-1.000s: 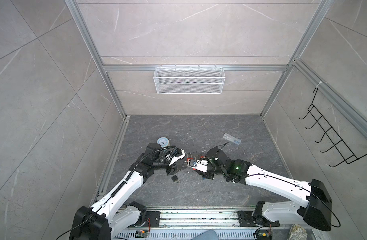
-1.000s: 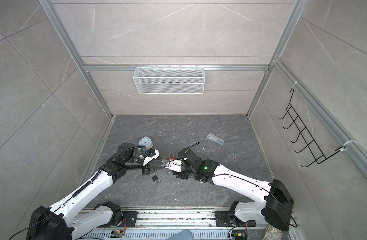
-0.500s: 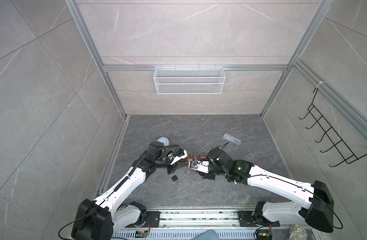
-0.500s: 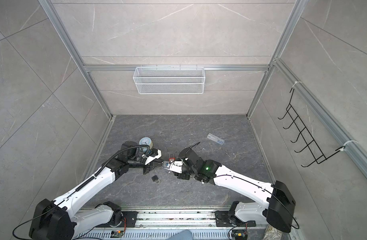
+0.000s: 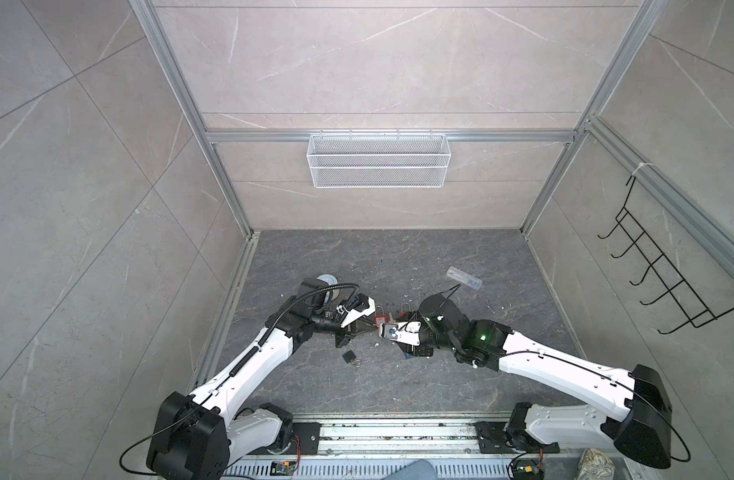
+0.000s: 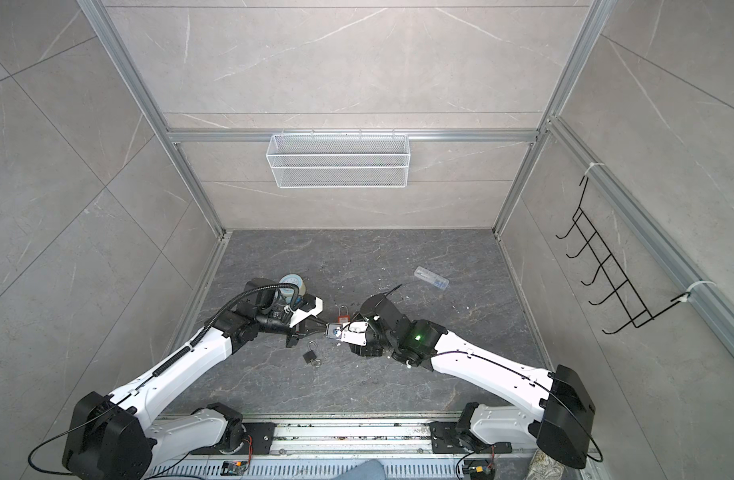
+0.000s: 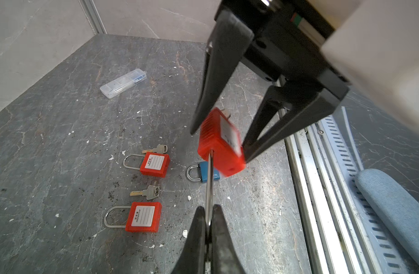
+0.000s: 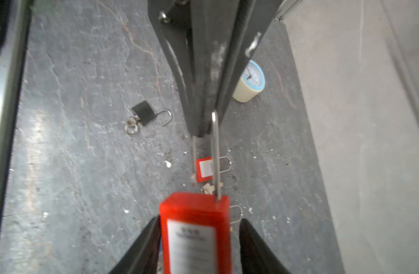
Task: Lock with the key
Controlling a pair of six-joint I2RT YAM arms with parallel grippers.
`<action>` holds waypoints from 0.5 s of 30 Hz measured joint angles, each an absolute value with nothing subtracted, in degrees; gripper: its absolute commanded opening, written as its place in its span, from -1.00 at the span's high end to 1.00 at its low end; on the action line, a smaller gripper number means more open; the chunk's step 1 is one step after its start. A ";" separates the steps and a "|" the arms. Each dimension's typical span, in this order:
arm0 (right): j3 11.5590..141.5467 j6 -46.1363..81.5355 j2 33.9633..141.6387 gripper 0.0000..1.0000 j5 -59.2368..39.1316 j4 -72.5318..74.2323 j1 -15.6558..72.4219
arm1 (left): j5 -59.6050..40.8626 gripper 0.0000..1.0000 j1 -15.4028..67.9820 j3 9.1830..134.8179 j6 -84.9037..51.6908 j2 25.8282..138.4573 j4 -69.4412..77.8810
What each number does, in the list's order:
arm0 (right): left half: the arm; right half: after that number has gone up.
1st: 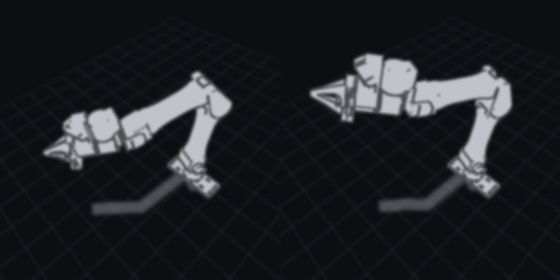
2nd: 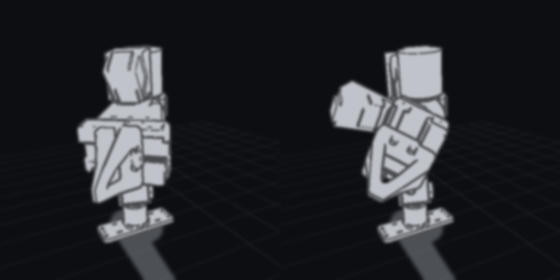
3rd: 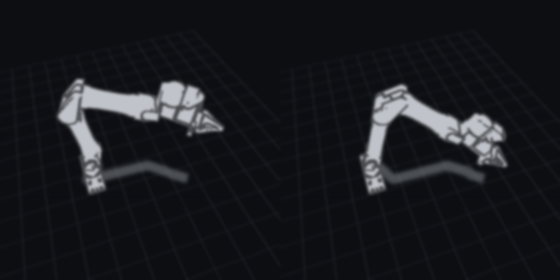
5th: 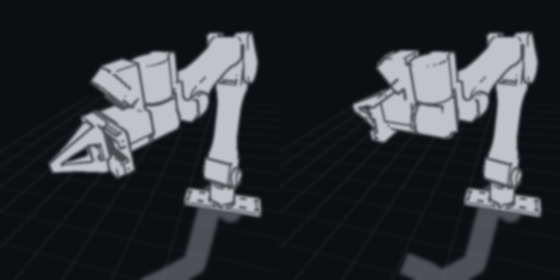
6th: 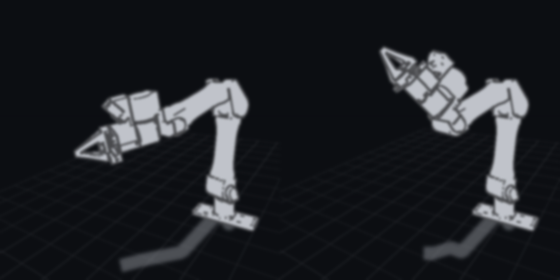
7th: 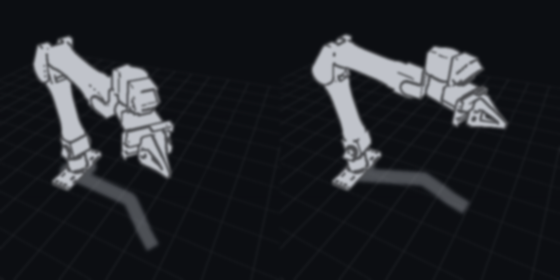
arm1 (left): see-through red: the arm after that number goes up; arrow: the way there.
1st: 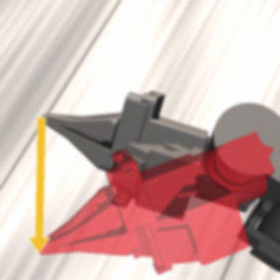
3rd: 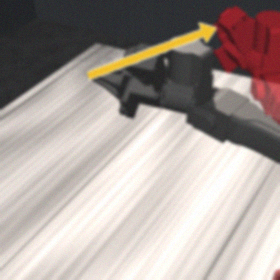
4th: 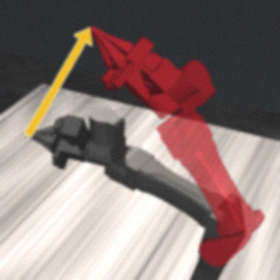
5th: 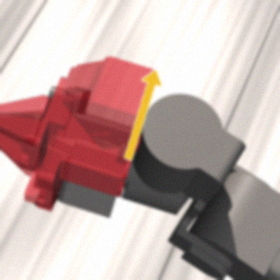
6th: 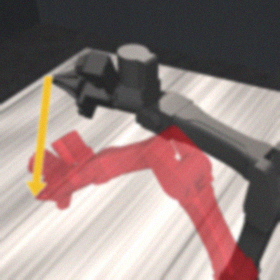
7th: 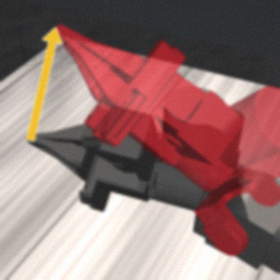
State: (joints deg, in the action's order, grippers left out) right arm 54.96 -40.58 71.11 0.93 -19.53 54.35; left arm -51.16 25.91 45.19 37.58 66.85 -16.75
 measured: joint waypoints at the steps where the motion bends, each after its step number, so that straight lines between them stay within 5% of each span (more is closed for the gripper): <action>1: 54.96 -40.99 70.83 -0.29 1.54 -19.55 54.35 | -51.20 1.00 25.91 45.19 37.54 66.89 -16.75; 8: 55.27 -41.85 68.40 -0.21 1.48 -24.43 54.26 | -51.79 1.00 26.30 44.53 36.58 66.81 -13.96; 15: 58.35 -40.34 68.58 0.16 -1.89 -31.40 51.68 | -52.18 1.00 28.10 42.06 36.40 66.35 -10.55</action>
